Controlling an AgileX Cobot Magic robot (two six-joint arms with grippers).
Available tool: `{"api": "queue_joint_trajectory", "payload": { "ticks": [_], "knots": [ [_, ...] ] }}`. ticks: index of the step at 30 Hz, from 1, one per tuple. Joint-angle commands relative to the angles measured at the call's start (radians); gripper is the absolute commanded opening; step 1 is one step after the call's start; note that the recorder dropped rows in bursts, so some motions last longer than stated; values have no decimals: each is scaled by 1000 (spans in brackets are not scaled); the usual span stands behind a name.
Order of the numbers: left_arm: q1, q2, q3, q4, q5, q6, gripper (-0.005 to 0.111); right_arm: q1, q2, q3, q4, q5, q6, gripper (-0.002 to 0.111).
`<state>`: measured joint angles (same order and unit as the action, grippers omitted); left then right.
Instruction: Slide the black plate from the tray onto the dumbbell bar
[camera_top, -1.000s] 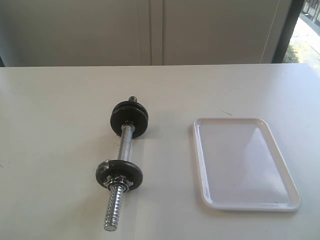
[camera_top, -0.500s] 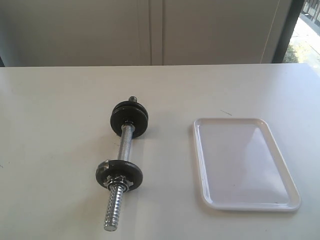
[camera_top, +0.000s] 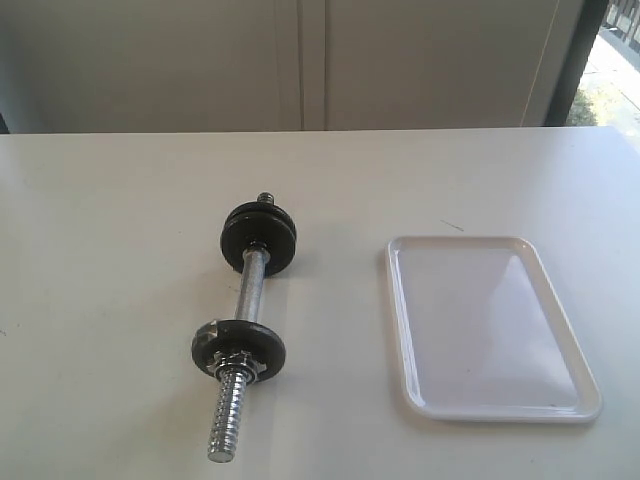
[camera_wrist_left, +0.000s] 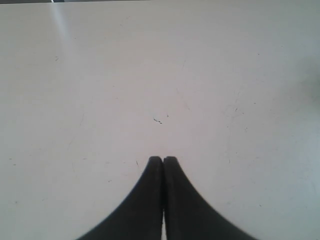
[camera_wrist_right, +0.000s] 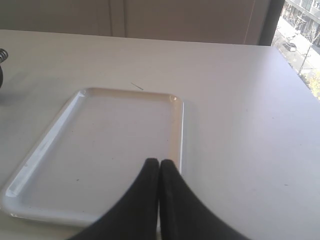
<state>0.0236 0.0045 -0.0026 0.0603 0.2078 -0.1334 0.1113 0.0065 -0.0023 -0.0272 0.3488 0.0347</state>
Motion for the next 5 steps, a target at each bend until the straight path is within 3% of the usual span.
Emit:
{"api": "queue_joint_trajectory", "payload": {
  "ticks": [1,5],
  "knots": [
    [3,-5,3,-1,-5,2,0,-4,-6,2,-3,-5,-5,0],
    [3,-5,3,-1,-5,2,0,-4,-6,2,-3,-5,-5,0]
  ]
}}
